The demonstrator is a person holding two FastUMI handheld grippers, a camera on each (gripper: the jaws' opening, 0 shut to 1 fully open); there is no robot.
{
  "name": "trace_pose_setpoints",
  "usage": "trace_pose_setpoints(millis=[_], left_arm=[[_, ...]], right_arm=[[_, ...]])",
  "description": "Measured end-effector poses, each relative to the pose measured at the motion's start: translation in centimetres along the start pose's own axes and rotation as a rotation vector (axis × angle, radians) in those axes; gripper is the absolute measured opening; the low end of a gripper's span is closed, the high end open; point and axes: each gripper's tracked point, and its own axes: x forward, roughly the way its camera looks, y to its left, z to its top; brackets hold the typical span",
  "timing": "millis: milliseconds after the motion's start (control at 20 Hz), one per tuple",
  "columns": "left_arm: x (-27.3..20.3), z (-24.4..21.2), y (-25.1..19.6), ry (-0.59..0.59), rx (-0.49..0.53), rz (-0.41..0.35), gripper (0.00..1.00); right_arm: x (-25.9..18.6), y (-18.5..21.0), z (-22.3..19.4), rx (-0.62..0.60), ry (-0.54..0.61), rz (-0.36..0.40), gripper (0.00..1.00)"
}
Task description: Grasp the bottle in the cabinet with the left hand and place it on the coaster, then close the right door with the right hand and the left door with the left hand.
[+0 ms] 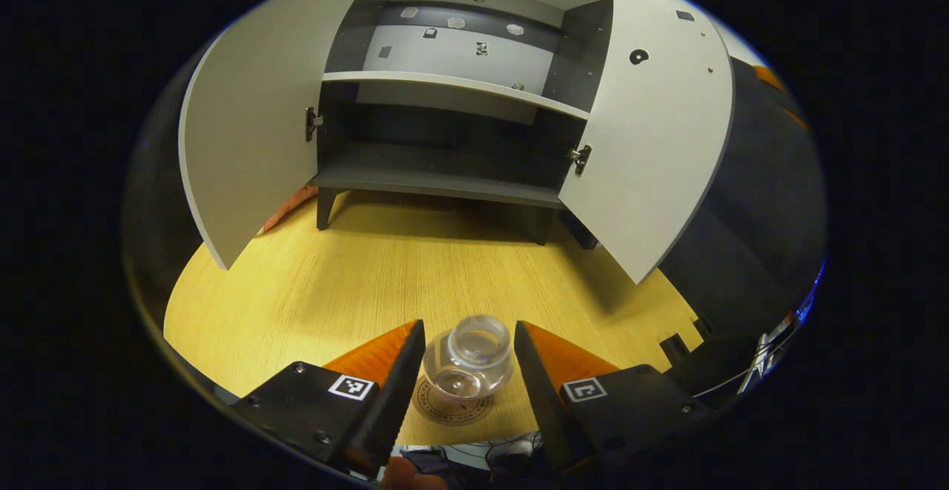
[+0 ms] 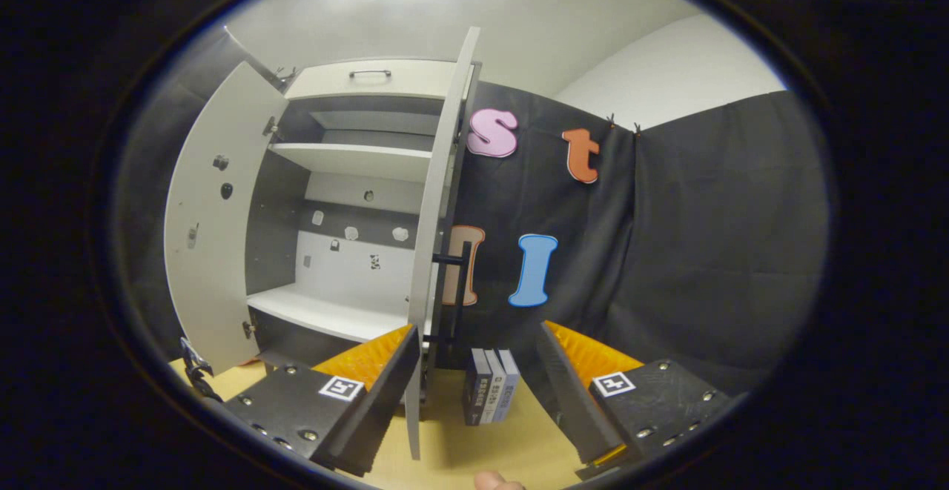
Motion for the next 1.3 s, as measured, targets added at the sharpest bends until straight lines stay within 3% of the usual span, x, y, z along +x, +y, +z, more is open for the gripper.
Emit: trace_pose_setpoints(millis=[50, 100, 750, 1150, 1300], left_arm=[[0.2, 0.0, 0.1, 0.001, 0.0, 0.001, 0.84], [0.1, -0.2, 0.0, 0.007, -0.003, 0.001, 0.77], [-0.7, 1.4, -0.7, -0.018, -0.029, -0.023, 0.77], [-3.0, 8.4, -2.9, -0.162, -0.042, -0.064, 0.77], [-4.9, 12.7, -3.0, -0.259, -0.035, -0.042, 0.77]], right_arm=[[0.0, 0.0, -0.1, 0.003, 0.003, 0.0, 0.96], [0.0, 0.0, -0.2, 0.005, 0.008, 0.0, 0.96], [0.5, 0.0, -1.1, 0.02, 0.033, 0.003, 0.96], [1.5, 0.1, -1.1, 0.018, 0.032, 0.011, 0.96], [1.9, -0.2, -1.0, 0.022, 0.028, -0.002, 0.94]])
